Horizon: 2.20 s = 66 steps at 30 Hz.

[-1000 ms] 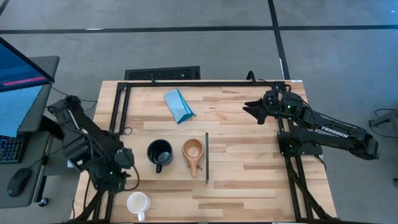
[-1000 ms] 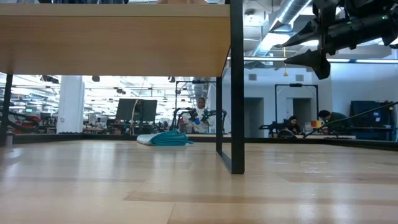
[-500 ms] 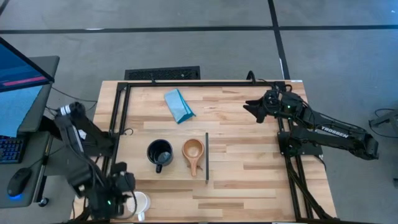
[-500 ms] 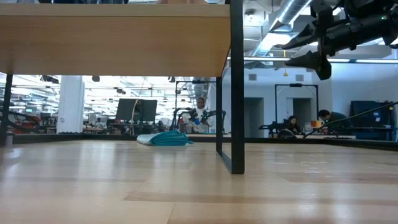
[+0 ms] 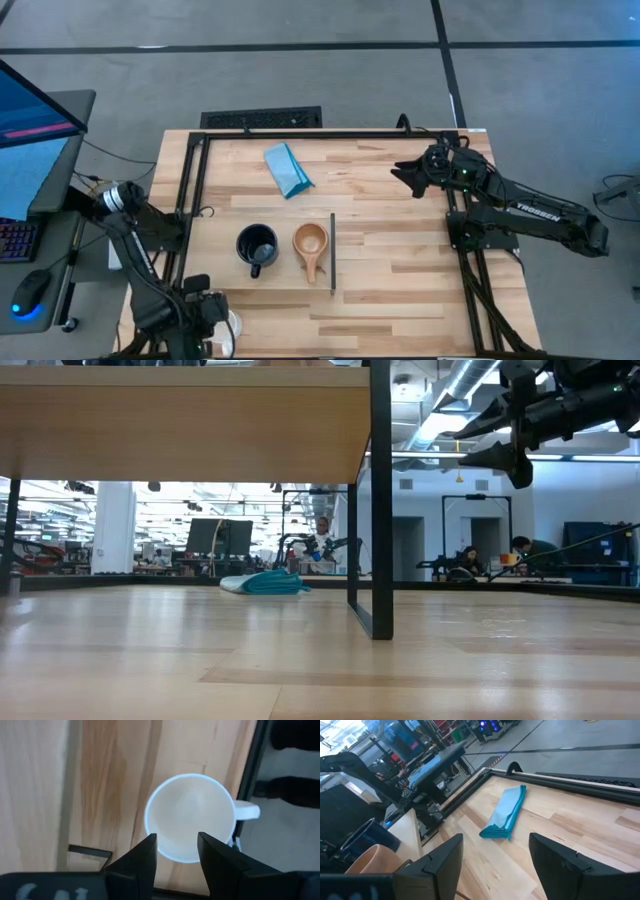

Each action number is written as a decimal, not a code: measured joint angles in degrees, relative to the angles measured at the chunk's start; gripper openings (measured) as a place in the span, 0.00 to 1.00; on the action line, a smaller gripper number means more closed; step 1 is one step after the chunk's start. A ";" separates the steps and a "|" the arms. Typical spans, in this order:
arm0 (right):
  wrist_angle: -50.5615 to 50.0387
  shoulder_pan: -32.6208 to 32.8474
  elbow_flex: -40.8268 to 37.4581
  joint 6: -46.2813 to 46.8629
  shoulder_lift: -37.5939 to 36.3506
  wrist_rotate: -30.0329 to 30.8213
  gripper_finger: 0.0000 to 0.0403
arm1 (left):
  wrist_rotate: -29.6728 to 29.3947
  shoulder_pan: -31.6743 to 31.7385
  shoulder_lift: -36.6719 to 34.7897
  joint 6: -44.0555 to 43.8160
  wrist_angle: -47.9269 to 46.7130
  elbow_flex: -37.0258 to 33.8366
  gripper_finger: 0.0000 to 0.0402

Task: Stack small to large cups/mugs on shelf
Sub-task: Put the white cup on the shelf

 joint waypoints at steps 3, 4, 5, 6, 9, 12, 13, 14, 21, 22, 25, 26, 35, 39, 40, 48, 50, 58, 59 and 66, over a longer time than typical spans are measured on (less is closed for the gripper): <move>-0.03 0.43 0.00 0.00 0.00 0.00 0.62 | 0.06 0.44 0.02 -2.30 -0.64 -0.61 0.34; -0.01 0.75 0.00 -0.01 0.00 0.00 0.62 | 0.28 0.67 0.05 -2.80 -0.68 -1.06 0.34; -0.01 1.07 0.00 -0.03 0.00 -0.01 0.62 | 0.73 0.82 0.09 -2.89 -0.42 -1.58 0.34; -0.03 1.50 0.00 -0.04 0.00 -0.02 0.62 | 1.26 1.08 0.09 -2.89 0.32 -2.25 0.34; -0.03 2.86 0.00 -0.07 0.00 0.00 0.62 | 2.43 1.95 0.11 -2.81 3.06 -4.14 0.34; -0.03 4.04 0.00 -0.07 0.00 -0.02 0.62 | 2.23 2.76 0.13 -2.81 3.43 -4.61 0.34; -0.03 4.34 0.00 -0.08 -0.01 -0.02 0.62 | 1.82 2.96 0.12 -2.81 3.18 -4.61 0.34; -0.03 4.63 0.00 -0.09 0.00 -0.01 0.62 | 1.65 3.16 0.11 -2.81 2.74 -4.61 0.34; -0.02 5.40 0.00 -0.14 0.00 -0.02 0.62 | 1.63 3.30 0.11 -2.87 -0.10 -4.63 0.34; -0.03 5.38 0.00 -0.38 -0.01 0.00 0.62 | 1.94 3.32 0.11 -3.13 -0.31 -4.63 0.34; -0.03 5.38 0.00 -0.57 0.00 0.11 0.62 | 2.34 3.32 0.11 -3.64 -0.69 -4.78 0.34; -0.03 5.38 0.00 -0.63 -0.01 0.20 0.62 | 2.35 3.32 0.09 -3.72 -0.32 -5.15 0.34; -0.03 5.18 0.00 -1.53 -0.02 0.39 0.62 | 2.12 3.30 0.07 -5.35 6.11 -9.31 0.34; -0.01 5.18 0.00 -1.53 0.00 0.39 0.62 | 1.92 3.30 0.07 -5.32 5.03 -9.31 0.34; -0.01 5.18 0.00 -1.53 -0.02 0.39 0.62 | 1.94 3.30 0.07 -5.30 5.00 -9.31 0.34; -0.01 5.18 0.00 -1.75 0.00 0.39 0.62 | 3.16 3.30 0.02 -5.42 5.66 -9.94 0.34; -0.02 5.18 0.00 -1.96 0.00 0.39 0.62 | 4.97 3.24 0.02 -5.70 7.87 -11.57 0.34; 0.01 5.20 0.00 -2.00 0.00 0.42 0.62 | 4.09 2.71 0.05 -6.35 10.28 -13.07 0.34; 0.16 5.18 0.00 -2.01 0.01 0.42 0.62 | 4.13 2.73 0.11 -6.25 10.14 -13.07 0.34; 0.11 5.18 0.02 -2.16 0.73 0.44 0.62 | 4.04 2.71 0.11 -4.89 9.62 -13.07 0.34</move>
